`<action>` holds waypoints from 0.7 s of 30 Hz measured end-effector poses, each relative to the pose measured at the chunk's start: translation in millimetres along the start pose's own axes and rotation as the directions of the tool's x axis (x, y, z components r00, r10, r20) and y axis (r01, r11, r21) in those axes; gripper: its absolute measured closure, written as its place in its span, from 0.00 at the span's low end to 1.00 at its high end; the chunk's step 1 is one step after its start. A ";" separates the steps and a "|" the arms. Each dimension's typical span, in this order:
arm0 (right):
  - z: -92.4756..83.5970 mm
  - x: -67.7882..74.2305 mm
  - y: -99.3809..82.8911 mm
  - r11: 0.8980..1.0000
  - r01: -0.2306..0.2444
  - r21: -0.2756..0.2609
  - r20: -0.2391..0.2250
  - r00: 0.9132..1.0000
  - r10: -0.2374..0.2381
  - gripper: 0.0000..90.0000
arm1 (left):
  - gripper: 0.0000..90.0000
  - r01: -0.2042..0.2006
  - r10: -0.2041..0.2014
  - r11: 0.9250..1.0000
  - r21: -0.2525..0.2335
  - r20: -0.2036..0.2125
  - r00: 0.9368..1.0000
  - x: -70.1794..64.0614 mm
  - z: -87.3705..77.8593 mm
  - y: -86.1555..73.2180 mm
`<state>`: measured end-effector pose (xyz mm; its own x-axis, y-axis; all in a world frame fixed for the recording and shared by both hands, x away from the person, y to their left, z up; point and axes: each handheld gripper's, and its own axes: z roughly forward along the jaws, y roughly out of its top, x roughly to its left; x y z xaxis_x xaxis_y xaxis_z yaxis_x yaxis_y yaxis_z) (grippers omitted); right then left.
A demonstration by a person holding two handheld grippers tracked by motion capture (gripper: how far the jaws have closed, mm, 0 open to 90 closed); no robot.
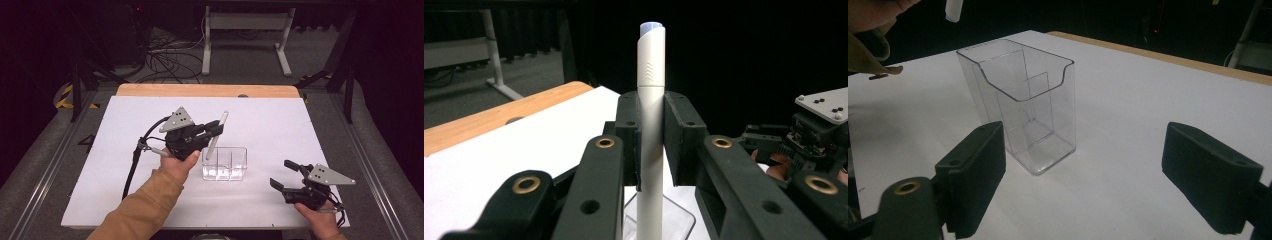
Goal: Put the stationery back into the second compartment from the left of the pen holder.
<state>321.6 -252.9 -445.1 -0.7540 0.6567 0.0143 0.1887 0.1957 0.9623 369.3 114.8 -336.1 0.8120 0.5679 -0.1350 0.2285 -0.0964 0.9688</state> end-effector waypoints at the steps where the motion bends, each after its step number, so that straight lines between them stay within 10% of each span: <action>1: -0.1 0.0 0.0 1.000 0.000 0.000 0.000 1.000 0.000 0.20 | 0.88 0.002 -0.002 1.000 -0.001 0.006 1.000 -0.6 2.7 -0.8; 21: 0.6 0.5 -0.5 1.000 0.002 0.005 -0.009 1.000 -0.002 0.20 | 0.88 -0.032 0.034 0.999 -0.024 0.052 0.998 -4.9 33.5 -14.9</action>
<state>321.5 -252.2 -445.7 -0.7600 0.6498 0.0148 0.1902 0.2005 0.9611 379.9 86.1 -356.8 0.8460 0.5210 -0.1129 0.1888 -0.0949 0.9774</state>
